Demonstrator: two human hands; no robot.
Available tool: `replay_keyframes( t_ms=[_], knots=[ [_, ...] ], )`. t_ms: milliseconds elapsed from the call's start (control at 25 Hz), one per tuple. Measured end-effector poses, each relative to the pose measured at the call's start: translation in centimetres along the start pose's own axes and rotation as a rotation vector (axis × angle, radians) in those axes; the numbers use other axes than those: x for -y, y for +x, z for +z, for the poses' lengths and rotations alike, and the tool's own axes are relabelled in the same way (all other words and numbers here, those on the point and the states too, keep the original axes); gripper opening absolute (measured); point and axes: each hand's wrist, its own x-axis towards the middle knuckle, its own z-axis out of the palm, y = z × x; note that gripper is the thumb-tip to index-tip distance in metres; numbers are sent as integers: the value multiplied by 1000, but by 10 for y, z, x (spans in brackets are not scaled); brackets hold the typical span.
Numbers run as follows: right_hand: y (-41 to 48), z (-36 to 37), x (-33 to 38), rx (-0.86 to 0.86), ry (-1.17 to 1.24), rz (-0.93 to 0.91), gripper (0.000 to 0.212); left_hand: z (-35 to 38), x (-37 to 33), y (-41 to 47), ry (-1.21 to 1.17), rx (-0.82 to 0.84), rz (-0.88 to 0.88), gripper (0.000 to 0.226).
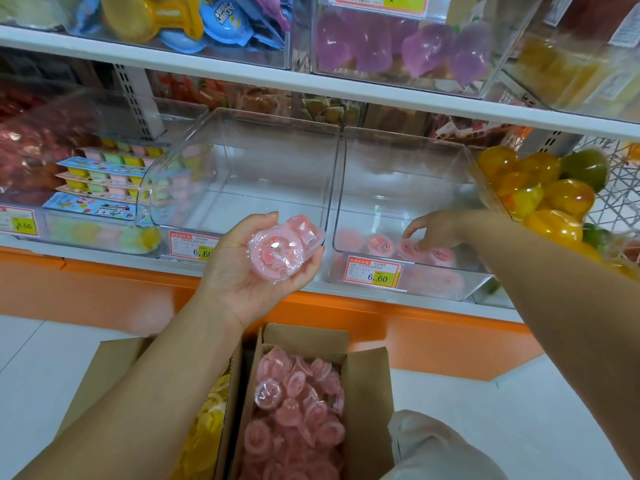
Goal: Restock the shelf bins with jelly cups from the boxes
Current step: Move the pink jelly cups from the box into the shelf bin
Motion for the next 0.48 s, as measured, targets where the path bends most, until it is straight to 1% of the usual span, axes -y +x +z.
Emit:
replay_keyframes(
  t_ms=[120,200,280,320,400,440,480],
  knots=[
    [1,1,2,-17,-4,-13,36,-1,0,1,-2,3,7,35],
    [4,2,1,-25,49,-25,36,-1,0,0,6,4,7,37],
    [-1,4,3,6,87,-16,37,-1,-1,0,6,-2,-2,33],
    [-2,3,3,-19,105,-17,37,0,-1,-2,1,1,-9,27],
    [-10,-7,13,-211,172,-74,36,2,-1,-3,-23,8,-14,13],
    [-21,-15,25,-330,275,-139,33,2,-2,-2,-28,11,-9,13],
    [-36,-22,39,-403,446,-207,28,2,-2,-2,-28,13,-8,16]
  ],
)
